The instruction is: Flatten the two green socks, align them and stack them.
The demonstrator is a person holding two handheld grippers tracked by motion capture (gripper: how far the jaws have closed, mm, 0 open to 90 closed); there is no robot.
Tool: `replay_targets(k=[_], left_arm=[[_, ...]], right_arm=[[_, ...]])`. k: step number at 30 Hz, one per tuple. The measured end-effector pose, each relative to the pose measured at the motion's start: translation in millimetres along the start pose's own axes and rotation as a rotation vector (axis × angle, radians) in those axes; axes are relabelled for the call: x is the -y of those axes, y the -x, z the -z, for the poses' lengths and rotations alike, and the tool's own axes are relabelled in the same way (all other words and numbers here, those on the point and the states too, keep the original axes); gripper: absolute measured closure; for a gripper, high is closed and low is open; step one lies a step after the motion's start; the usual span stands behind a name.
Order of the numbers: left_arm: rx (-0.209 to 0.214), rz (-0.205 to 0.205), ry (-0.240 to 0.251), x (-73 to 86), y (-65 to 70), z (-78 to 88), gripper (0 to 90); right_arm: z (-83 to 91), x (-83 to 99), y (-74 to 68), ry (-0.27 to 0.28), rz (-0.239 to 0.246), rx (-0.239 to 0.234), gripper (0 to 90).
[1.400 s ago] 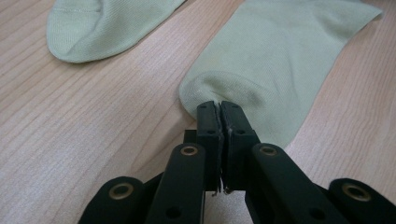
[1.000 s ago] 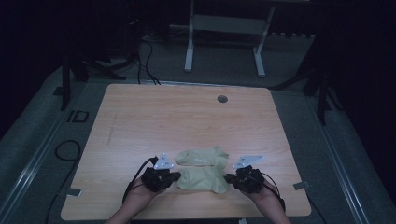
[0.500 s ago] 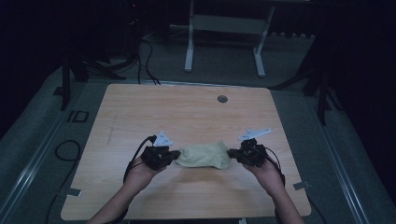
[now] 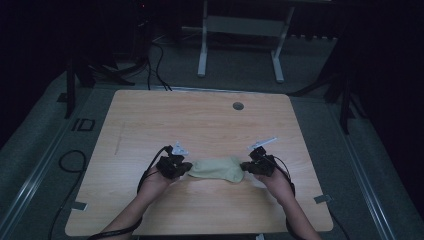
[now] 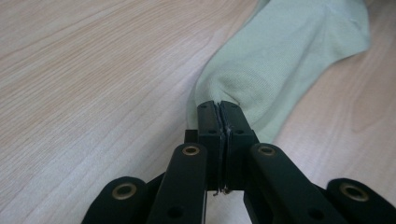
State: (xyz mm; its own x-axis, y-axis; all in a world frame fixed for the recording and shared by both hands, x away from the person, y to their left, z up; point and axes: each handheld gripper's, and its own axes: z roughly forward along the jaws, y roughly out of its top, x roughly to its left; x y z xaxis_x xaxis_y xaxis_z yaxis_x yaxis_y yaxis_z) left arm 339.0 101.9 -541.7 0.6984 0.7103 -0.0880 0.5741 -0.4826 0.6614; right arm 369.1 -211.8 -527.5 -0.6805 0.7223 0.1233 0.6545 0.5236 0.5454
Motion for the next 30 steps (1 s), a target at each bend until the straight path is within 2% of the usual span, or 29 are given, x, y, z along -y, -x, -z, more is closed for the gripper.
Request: replay_targets(k=[9,17,19,22,24,25,27,28,30], left_arm=[[-0.004,-0.006,-0.017,5.3,-1.8,-14.8,87.3],[-0.013,-0.011,-0.008,6.3,-1.4,-16.2,86.7],[-0.019,-0.017,-0.009,6.0,-0.9,-16.0,85.1],[-0.010,-0.001,0.033,5.3,-2.6,-11.8,65.4],[-0.026,0.016,0.076,4.9,-3.3,-6.4,52.6],[-0.043,0.020,0.089,4.6,-3.9,-3.8,48.0],[-0.030,0.043,0.117,4.2,-6.6,0.5,43.0],[-0.033,0.052,0.119,4.2,-7.6,2.1,38.6],[-0.012,0.070,0.120,5.2,-8.9,4.3,31.7]], right_arm=[[-12.9,2.3,5.8,-0.015,-0.019,0.024,85.0],[-15.4,2.9,5.2,-0.017,-0.021,0.030,84.1],[-15.3,2.5,5.3,-0.016,-0.025,0.027,79.9],[-11.5,1.2,3.5,0.001,-0.026,0.028,64.4],[-6.2,-0.6,1.9,0.026,-0.026,0.033,54.3],[-3.6,-1.7,1.3,0.038,-0.023,0.038,50.1],[1.0,-4.4,0.8,0.052,-0.016,0.047,43.5],[3.0,-5.6,1.0,0.060,-0.017,0.049,39.6],[6.2,-7.5,1.3,0.071,-0.020,0.043,32.6]])
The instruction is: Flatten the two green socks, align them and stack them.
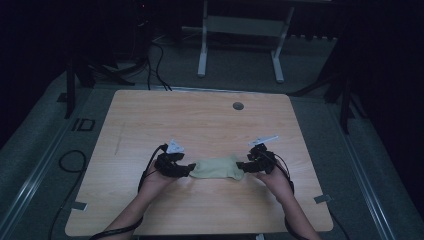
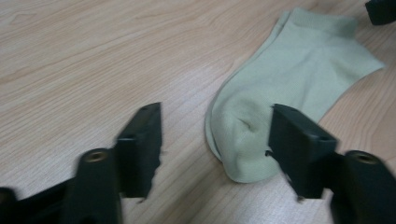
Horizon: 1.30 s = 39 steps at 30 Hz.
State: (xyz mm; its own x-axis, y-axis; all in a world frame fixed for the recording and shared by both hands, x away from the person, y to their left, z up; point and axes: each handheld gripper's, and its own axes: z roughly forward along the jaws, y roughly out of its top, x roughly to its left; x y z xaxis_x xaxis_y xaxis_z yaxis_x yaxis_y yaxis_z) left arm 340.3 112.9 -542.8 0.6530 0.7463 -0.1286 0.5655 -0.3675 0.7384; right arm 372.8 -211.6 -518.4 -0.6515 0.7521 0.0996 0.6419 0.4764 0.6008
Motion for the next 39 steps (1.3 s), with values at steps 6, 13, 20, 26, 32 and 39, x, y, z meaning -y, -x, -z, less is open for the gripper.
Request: replay_targets(k=[6,13,20,26,32,39], left_arm=[[0.007,0.019,0.018,8.9,-0.9,7.0,14.1],[-0.033,0.042,0.066,25.4,-8.7,22.6,14.0],[-0.056,0.058,0.074,41.0,-18.9,37.5,14.0],[-0.066,0.074,0.081,50.7,-23.6,48.8,14.0],[-0.083,0.063,0.068,61.7,-23.6,58.3,14.0],[-0.105,0.090,0.071,74.9,-28.3,68.5,14.0]], right_arm=[[5.8,2.8,-0.6,0.041,-0.001,-0.025,12.7],[10.6,18.4,7.0,0.122,0.002,-0.014,12.4],[22.4,35.9,17.0,0.183,-0.003,0.019,12.3],[27.8,52.6,26.7,0.180,-0.016,0.043,12.4],[32.1,68.7,32.6,0.163,-0.030,0.052,13.1],[44.0,85.5,36.7,0.166,-0.049,0.063,13.5]])
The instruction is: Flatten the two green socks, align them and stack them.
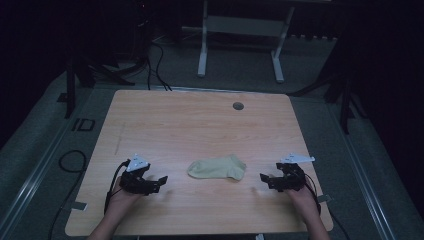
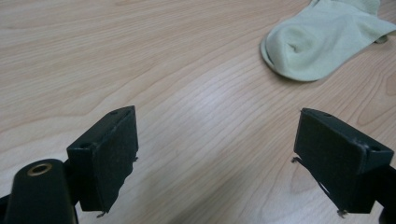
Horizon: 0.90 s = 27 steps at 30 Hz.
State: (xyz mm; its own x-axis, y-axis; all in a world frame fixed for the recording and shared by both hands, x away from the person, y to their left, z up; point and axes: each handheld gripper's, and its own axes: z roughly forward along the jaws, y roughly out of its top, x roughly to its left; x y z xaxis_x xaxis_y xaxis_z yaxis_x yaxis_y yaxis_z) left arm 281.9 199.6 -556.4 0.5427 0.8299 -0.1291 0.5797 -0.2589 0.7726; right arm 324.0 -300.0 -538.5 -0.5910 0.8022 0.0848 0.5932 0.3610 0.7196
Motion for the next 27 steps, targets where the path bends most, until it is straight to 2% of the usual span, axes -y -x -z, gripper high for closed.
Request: replay_targets(k=[11,19,23,27], left_arm=[[-0.017,0.019,0.011,11.9,-5.7,11.7,14.0],[-0.044,0.041,0.036,18.0,-11.8,16.1,14.0],[-0.053,0.039,0.042,19.9,-11.5,15.5,14.0],[-0.059,0.042,0.043,21.3,-11.8,14.8,14.0]], right_arm=[[23.5,24.2,5.9,0.014,-0.036,0.050,13.6],[33.7,40.0,19.3,0.055,-0.097,0.084,13.7],[36.6,46.6,28.4,0.090,-0.142,0.105,13.9],[40.4,48.7,32.4,0.126,-0.162,0.121,14.0]])
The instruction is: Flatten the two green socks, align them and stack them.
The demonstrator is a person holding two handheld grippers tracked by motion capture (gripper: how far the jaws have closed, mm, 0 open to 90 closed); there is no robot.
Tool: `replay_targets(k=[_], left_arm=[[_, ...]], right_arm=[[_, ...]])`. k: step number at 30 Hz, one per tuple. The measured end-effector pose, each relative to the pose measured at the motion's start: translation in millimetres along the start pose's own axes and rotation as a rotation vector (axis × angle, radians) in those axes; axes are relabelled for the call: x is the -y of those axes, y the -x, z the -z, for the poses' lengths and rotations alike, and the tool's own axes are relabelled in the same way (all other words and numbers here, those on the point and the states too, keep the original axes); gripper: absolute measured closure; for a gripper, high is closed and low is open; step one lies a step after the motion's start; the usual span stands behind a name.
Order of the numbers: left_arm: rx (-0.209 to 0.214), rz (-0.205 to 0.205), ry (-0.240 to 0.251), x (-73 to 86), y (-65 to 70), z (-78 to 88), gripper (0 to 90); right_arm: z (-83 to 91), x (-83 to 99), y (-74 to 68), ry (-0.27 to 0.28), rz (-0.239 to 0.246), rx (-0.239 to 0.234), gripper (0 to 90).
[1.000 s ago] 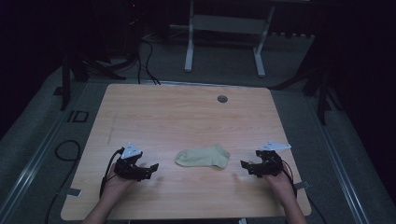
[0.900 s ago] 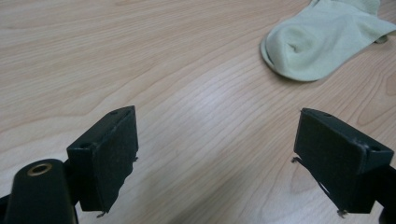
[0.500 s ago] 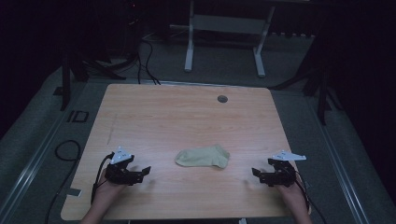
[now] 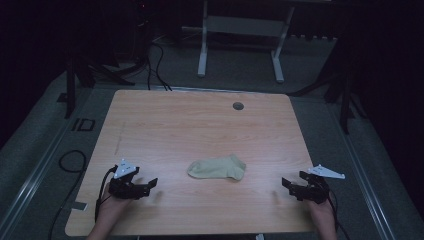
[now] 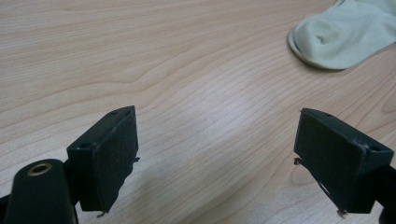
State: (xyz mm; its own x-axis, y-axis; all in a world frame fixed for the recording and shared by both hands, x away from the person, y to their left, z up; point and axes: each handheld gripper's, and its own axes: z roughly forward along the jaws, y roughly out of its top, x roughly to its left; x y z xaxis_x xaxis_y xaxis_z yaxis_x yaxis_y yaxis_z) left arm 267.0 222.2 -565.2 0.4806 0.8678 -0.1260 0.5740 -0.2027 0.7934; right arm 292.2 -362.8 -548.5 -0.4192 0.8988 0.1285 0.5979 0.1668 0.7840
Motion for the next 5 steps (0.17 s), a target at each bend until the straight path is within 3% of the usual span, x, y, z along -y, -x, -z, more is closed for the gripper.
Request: replay_targets(k=[5], left_arm=[[0.004,0.005,0.007,0.4,0.4,-0.4,14.0]], right_arm=[[-1.4,1.2,-0.1,-0.003,0.005,0.006,14.0]])
